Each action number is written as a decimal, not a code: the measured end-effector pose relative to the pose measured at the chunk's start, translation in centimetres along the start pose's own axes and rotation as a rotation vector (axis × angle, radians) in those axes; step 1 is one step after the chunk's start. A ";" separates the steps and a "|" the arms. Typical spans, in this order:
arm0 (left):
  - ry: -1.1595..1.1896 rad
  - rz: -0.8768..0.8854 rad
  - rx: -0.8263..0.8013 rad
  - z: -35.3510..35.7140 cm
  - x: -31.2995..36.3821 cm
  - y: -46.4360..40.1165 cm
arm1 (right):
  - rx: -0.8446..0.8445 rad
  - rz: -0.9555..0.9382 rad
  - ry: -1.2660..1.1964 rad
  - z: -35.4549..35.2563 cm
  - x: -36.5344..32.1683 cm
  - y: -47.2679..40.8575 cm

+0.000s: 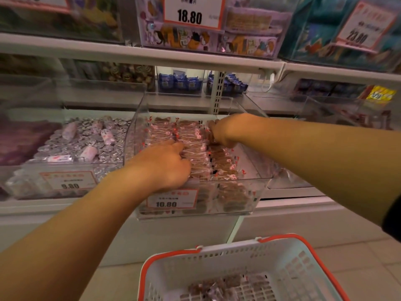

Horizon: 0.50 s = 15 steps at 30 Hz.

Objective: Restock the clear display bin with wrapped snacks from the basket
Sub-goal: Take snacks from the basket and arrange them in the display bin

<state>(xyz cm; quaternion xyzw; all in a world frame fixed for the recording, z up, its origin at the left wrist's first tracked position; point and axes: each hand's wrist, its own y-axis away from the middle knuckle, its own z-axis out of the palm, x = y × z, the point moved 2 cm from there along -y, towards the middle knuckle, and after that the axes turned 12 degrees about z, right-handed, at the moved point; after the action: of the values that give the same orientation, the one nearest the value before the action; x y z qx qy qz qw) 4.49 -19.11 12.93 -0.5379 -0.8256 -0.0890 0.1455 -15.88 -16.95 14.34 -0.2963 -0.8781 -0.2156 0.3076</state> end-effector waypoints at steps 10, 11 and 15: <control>-0.023 0.004 0.199 -0.7 0.6 0.7 | 0.025 -0.024 -0.174 -1.3 1.0 1.9; -0.072 0.024 0.291 -0.9 1.0 1.0 | 0.078 -0.016 -0.211 -1.8 1.3 2.8; -0.181 0.236 0.698 -2.3 3.4 3.0 | 0.543 0.034 -0.442 -2.4 2.7 8.7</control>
<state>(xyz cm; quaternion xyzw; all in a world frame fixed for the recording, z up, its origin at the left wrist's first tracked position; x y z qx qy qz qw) 6.31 -15.67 16.19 -0.5531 -0.7480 0.2628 0.2559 -10.87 -10.89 19.59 -0.2581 -0.9437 0.1002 0.1811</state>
